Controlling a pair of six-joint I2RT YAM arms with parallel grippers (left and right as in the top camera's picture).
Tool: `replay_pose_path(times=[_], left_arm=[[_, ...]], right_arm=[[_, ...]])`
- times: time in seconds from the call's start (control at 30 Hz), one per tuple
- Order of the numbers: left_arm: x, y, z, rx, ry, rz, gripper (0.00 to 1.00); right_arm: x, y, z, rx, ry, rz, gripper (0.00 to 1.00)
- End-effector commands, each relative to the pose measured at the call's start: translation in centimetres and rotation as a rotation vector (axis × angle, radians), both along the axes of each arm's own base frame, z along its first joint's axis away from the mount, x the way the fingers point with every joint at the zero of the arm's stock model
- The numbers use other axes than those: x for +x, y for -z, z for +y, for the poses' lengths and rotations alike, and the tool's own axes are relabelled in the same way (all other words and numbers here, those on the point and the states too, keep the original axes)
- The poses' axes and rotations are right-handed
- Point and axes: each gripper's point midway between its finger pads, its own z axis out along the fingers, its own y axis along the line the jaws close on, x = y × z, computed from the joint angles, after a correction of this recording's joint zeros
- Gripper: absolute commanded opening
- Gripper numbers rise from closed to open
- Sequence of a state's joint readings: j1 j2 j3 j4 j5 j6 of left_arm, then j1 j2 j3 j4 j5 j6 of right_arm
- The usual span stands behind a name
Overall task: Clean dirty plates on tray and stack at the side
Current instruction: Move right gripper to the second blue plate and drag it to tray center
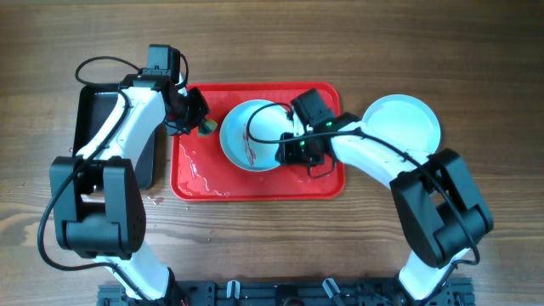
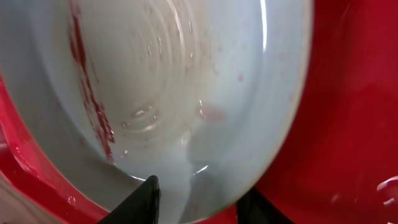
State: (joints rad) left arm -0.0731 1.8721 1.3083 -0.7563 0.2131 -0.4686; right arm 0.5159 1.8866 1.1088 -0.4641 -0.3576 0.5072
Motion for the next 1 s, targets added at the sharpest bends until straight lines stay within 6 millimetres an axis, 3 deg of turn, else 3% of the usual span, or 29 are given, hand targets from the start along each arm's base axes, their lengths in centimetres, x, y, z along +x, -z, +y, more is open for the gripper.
replay_pose_path(times=[0.0, 0.03, 0.17, 0.37, 0.5, 0.63, 0.97], left_arm=[[0.4, -0.1, 0.0, 0.005, -0.002, -0.006, 0.04], [0.4, -0.1, 0.0, 0.004, -0.002, -0.007, 0.04], [0.5, -0.1, 0.0, 0.004, -0.002, -0.009, 0.04], [0.5, -0.1, 0.0, 0.004, -0.002, -0.009, 0.04], [0.5, -0.1, 0.0, 0.003, -0.007, -0.008, 0.04], [0.5, -0.1, 0.0, 0.003, -0.007, -0.008, 0.04], [0.6, -0.1, 0.0, 0.002, -0.009, -0.011, 0.04]], right_arm=[[4.7, -2.9, -1.3, -0.031, -0.073, -0.215, 0.5], [5.7, -3.2, -1.8, -0.04, -0.083, -0.261, 0.57], [7.6, -3.4, -2.4, -0.076, -0.128, -0.366, 0.57], [7.9, -1.6, -2.0, -0.094, -0.251, -0.407, 0.43], [8.4, -1.2, -1.7, -0.094, -0.266, -0.43, 0.31], [8.7, -0.5, -1.5, -0.086, -0.267, -0.432, 0.29], [9.3, 0.3, -1.3, -0.09, -0.23, -0.4, 0.08]])
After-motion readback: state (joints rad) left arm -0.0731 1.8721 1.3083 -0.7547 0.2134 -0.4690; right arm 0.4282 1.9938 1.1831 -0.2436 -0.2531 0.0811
